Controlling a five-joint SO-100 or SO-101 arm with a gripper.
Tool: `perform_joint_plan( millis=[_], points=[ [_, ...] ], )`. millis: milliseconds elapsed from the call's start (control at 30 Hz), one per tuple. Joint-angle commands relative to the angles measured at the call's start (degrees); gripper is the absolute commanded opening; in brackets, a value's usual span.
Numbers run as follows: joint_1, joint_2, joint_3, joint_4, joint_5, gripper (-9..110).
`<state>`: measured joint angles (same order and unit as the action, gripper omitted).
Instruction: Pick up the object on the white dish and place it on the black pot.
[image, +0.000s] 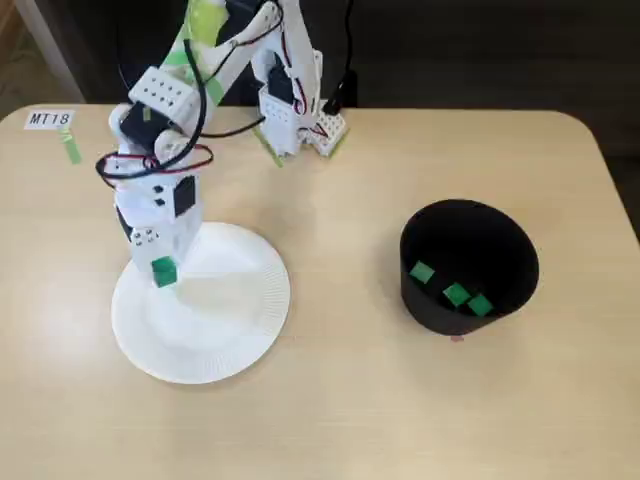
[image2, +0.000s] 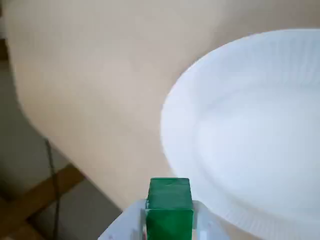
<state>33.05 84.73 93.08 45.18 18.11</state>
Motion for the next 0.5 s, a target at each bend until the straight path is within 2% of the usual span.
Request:
perform_joint_plan(
  millis=[0, 167, 300, 467],
  points=[
    [-3.96, 10.9, 0.62, -12.04, -4.13, 0],
    [-11.6, 24.08, 2.99, -18.37, -6.86, 0],
    [-20.04, 36.65, 13.71, -28.3, -4.04, 0],
    [-33.31, 48.87, 23.55, -29.36, -7.47, 0]
  ],
)
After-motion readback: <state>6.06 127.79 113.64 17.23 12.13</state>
